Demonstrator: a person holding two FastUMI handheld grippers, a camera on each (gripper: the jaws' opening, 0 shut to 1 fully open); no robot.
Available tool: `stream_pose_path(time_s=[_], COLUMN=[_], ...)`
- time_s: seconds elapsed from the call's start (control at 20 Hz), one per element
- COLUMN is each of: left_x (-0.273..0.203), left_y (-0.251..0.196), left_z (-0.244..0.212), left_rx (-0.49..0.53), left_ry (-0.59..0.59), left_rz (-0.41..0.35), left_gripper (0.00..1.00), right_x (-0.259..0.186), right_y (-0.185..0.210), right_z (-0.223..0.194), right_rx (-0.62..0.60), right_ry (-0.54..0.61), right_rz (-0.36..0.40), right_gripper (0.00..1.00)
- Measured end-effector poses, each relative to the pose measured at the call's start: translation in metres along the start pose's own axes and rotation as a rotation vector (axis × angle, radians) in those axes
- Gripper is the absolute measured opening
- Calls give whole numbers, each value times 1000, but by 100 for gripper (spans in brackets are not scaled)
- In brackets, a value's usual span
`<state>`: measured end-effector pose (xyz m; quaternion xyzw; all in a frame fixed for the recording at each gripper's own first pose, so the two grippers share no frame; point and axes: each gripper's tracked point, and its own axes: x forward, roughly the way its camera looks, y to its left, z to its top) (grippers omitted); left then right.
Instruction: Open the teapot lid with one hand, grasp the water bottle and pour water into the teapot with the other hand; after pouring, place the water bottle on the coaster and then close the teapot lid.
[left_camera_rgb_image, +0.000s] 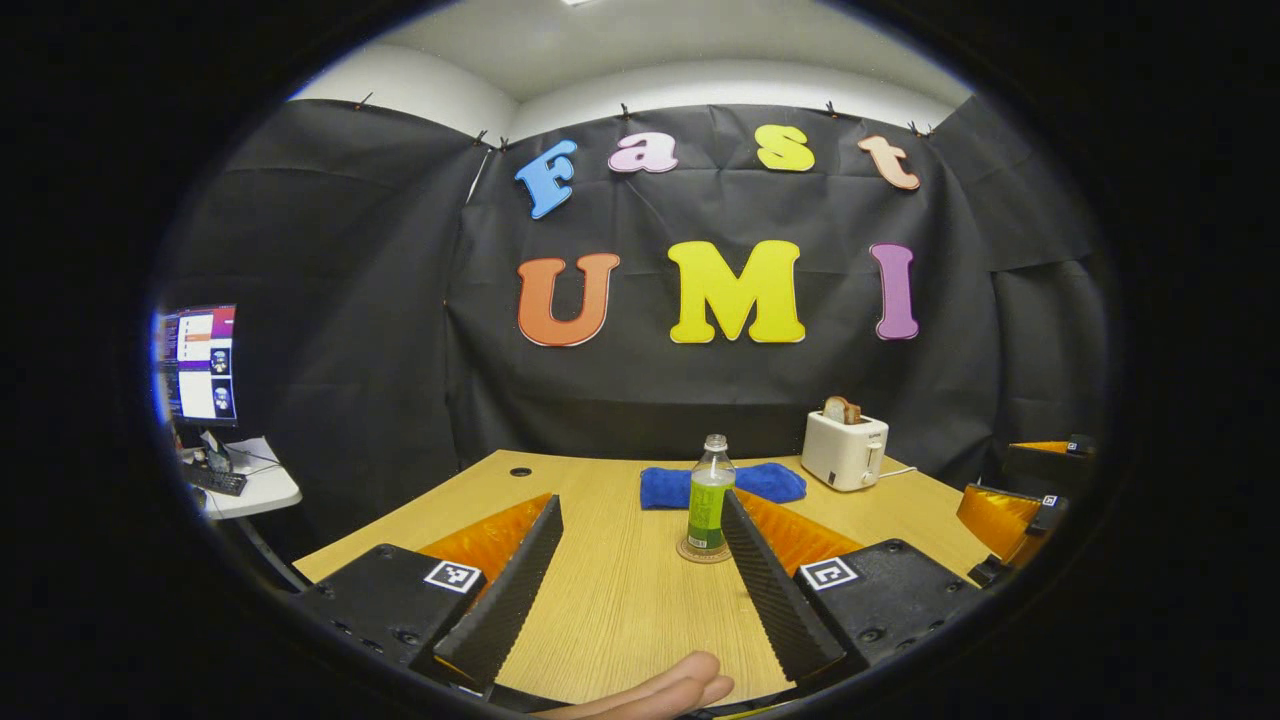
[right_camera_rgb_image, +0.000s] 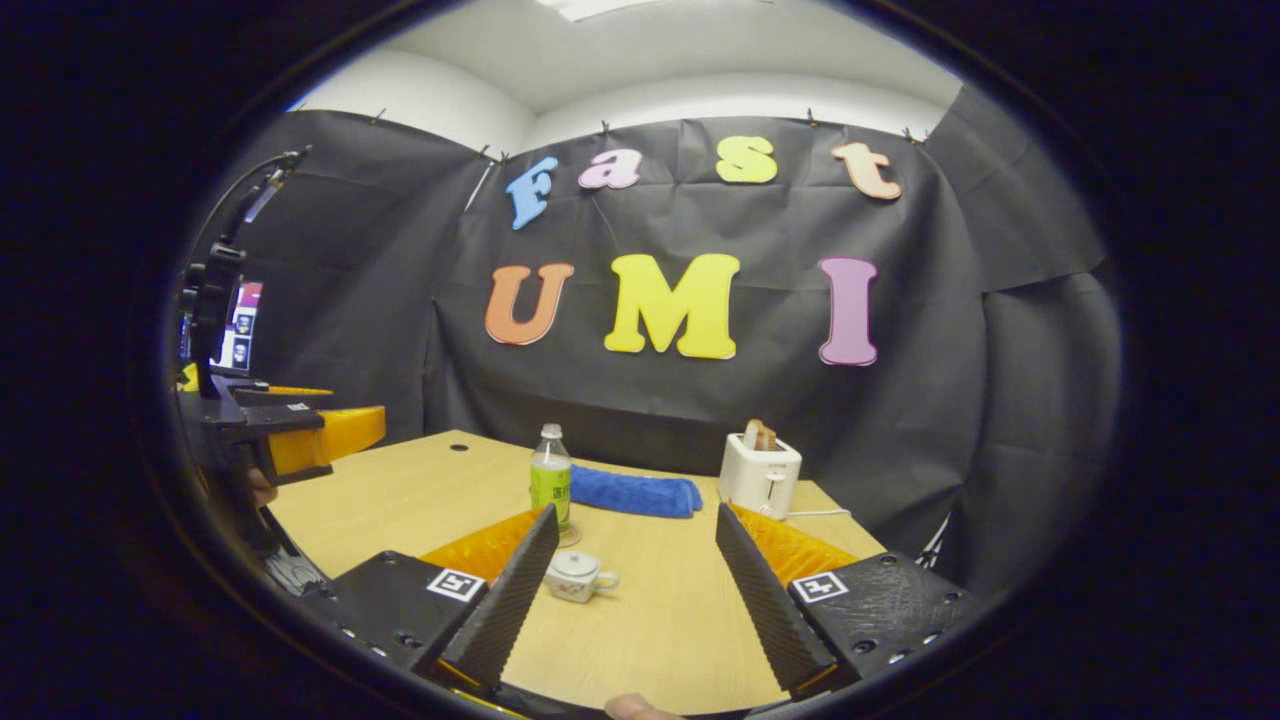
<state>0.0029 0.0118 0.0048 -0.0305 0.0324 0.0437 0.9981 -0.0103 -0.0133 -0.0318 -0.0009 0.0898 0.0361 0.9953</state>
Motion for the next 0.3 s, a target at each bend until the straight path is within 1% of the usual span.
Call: stream_pose_path(time_s=[0.2, 0.3], left_x=[0, -1], left_y=[2, 1], left_z=[1, 2], left_rx=[23, 26], left_ry=[-11, -15], left_rz=[17, 17], left_gripper=[100, 99], right_x=[5, 9], right_y=[-4, -3], right_z=[-1, 3], right_rx=[12, 42], right_ry=[-3, -16], right_rz=[-6, 3], right_gripper=[95, 96])
